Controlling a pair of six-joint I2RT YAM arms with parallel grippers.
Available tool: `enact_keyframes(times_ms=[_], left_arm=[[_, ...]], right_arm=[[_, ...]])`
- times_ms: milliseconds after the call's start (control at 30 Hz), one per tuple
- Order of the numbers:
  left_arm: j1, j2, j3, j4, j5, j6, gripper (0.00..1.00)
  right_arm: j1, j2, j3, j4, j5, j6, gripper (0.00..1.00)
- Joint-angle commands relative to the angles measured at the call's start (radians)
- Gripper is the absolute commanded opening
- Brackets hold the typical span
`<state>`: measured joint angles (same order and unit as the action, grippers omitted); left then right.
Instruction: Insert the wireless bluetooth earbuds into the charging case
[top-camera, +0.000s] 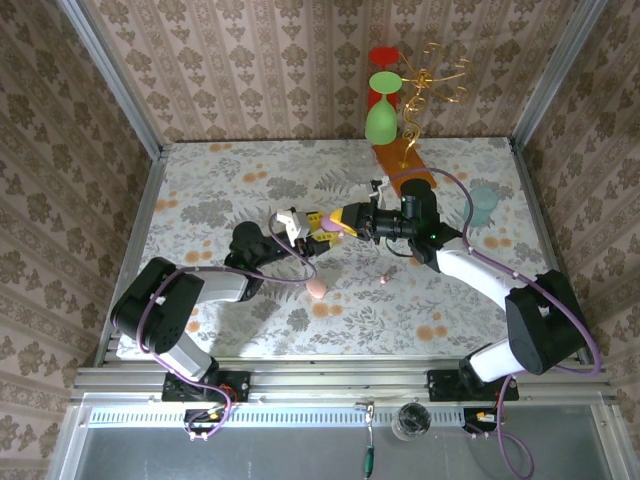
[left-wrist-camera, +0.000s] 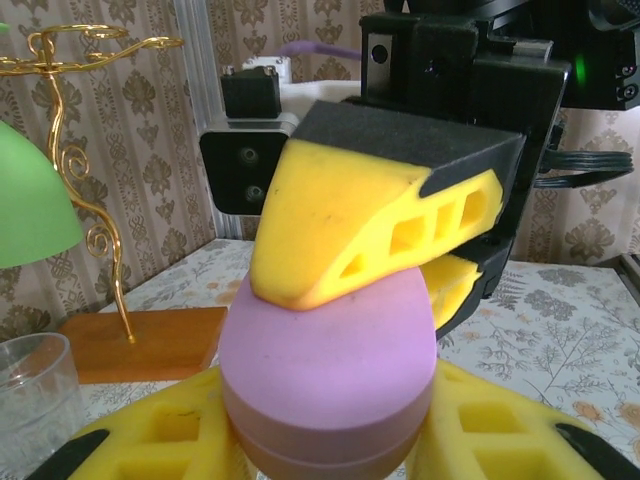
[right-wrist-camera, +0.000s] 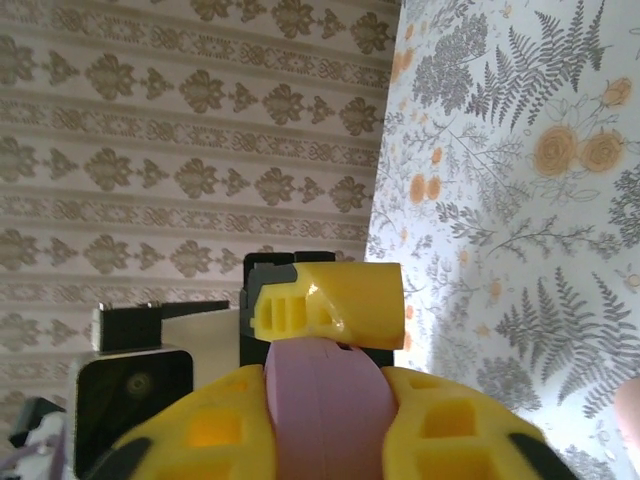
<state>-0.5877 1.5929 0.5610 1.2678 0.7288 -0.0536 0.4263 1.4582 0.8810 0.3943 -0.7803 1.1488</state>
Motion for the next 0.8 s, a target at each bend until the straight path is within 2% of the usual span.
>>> enact_keyframes(times_ms=[0, 67, 133, 267, 367, 533, 767], left_arm=[[-0.002, -0.010, 0.011, 0.024, 0.006, 0.003, 0.34], [-0.002, -0.006, 0.006, 0.021, -0.007, 0.010, 0.41], [0.006, -0.011, -0.011, 0.021, -0.022, 0.017, 0.59], [0.037, -0.034, -0.058, 0.003, -0.035, 0.043, 0.78], [0.062, -0.065, -0.090, -0.067, -0.025, 0.086, 0.85], [0.065, -0.107, -0.085, -0.281, -0.020, 0.188, 0.94], [0.056, -0.095, -0.086, -0.292, -0.024, 0.177, 1.00]], right_arm=[[-0.010, 0.013, -0.017, 0.051, -0.002, 0.015, 0.09], [-0.021, 0.003, -0.031, 0.045, 0.024, 0.003, 0.08], [-0.037, -0.013, -0.042, -0.008, 0.069, -0.044, 0.07], [-0.055, -0.033, -0.039, -0.224, 0.212, -0.207, 0.08], [-0.067, -0.004, -0.042, -0.302, 0.292, -0.291, 0.08], [-0.070, 0.068, -0.049, -0.344, 0.411, -0.352, 0.08], [-0.070, 0.169, -0.060, -0.328, 0.488, -0.356, 0.09]])
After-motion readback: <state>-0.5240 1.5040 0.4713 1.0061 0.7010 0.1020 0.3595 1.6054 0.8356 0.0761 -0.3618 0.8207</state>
